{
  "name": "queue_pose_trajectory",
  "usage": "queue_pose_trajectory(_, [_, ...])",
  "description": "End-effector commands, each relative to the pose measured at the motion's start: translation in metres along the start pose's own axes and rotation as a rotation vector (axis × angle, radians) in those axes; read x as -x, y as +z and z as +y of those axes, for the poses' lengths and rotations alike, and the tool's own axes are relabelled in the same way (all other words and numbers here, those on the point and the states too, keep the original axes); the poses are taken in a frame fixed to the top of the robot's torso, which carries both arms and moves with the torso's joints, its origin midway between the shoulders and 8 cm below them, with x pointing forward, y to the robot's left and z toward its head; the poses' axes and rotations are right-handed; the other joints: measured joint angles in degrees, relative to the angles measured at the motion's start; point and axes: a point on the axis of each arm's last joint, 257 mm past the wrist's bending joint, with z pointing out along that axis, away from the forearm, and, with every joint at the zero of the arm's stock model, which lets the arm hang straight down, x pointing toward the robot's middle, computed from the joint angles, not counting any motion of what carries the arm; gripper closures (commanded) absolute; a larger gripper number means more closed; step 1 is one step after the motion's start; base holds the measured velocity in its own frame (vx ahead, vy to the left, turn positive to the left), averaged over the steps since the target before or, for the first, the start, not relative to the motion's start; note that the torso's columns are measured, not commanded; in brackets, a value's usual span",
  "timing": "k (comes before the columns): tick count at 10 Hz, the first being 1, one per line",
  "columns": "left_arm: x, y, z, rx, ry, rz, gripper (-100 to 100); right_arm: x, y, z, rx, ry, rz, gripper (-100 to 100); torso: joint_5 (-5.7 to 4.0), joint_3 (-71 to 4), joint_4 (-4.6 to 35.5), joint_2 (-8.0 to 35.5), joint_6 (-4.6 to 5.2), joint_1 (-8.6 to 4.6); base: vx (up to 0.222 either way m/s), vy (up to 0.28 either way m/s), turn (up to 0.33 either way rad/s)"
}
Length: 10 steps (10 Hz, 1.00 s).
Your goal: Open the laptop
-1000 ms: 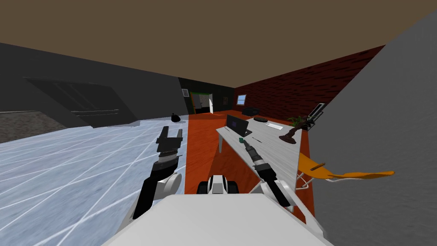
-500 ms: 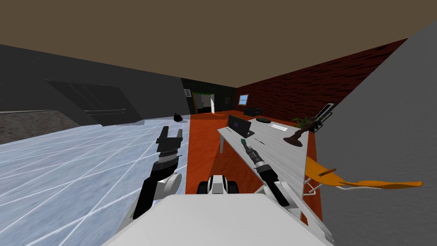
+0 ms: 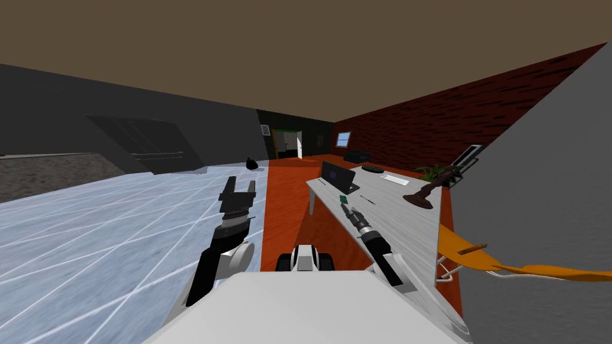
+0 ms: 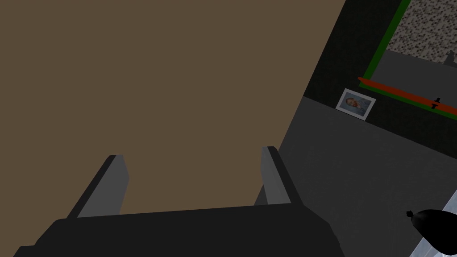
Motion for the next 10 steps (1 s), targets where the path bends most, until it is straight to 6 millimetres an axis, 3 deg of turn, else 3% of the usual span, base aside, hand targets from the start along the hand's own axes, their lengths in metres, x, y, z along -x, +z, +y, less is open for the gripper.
queue_pose_trajectory(1, [0.0,0.0,0.0,0.0,0.0,0.0,0,-0.01,-0.005,-0.028,-0.063,-0.109,0.043,-100,-0.01,0.0,0.0,0.0,-0.05,0.0,0.026,0.0,0.064])
queue_pose_trajectory(2, [0.0,0.0,0.0,0.0,0.0,0.0,0,-0.01,-0.005,-0.028,-0.063,-0.133,0.045,-100,0.0,0.0,0.0,0.0,0.01,0.01,0.014,0.0,-0.038])
queue_pose_trajectory(3, [0.0,0.0,0.0,0.0,0.0,0.0,0,-0.016,-0.011,-0.056,-0.124,-0.199,0.08,-100,0.0,0.0,0.0,0.0,0.0,0.01,0.024,0.001,0.132])
queue_pose_trajectory(5, [0.0,0.0,0.0,0.0,0.0,0.0,0,-0.016,-0.011,-0.056,-0.122,-0.254,0.084,-100,-0.01,0.0,0.0,0.0,0.0,0.0,0.021,-0.002,0.041])
queue_pose_trajectory(6, [0.0,0.0,0.0,0.0,0.0,0.0,0,-0.019,-0.018,-0.085,-0.183,-0.323,0.117,-100,0.0,0.0,0.0,0.0,0.0,0.01,0.024,0.003,0.125])
queue_pose_trajectory(8, [0.0,0.0,0.0,0.0,0.0,0.0,0,-0.019,-0.018,-0.085,-0.18,-0.379,0.12,-100,0.0,0.0,0.0,0.0,-0.01,0.0,0.02,-0.002,0.049])
queue_pose_trajectory(9, [0.0,0.0,0.0,0.0,0.0,0.0,0,-0.019,-0.026,-0.114,-0.239,-0.448,0.15,-100,0.0,0.0,0.0,0.0,0.01,0.0,0.025,-0.005,0.113])
queue_pose_trajectory(10, [0.0,0.0,0.0,0.0,0.0,0.0,0,-0.018,-0.026,-0.113,-0.237,-0.479,0.151,-100,0.0,0.0,0.0,0.0,-0.03,-0.01,0.024,-0.007,0.089])
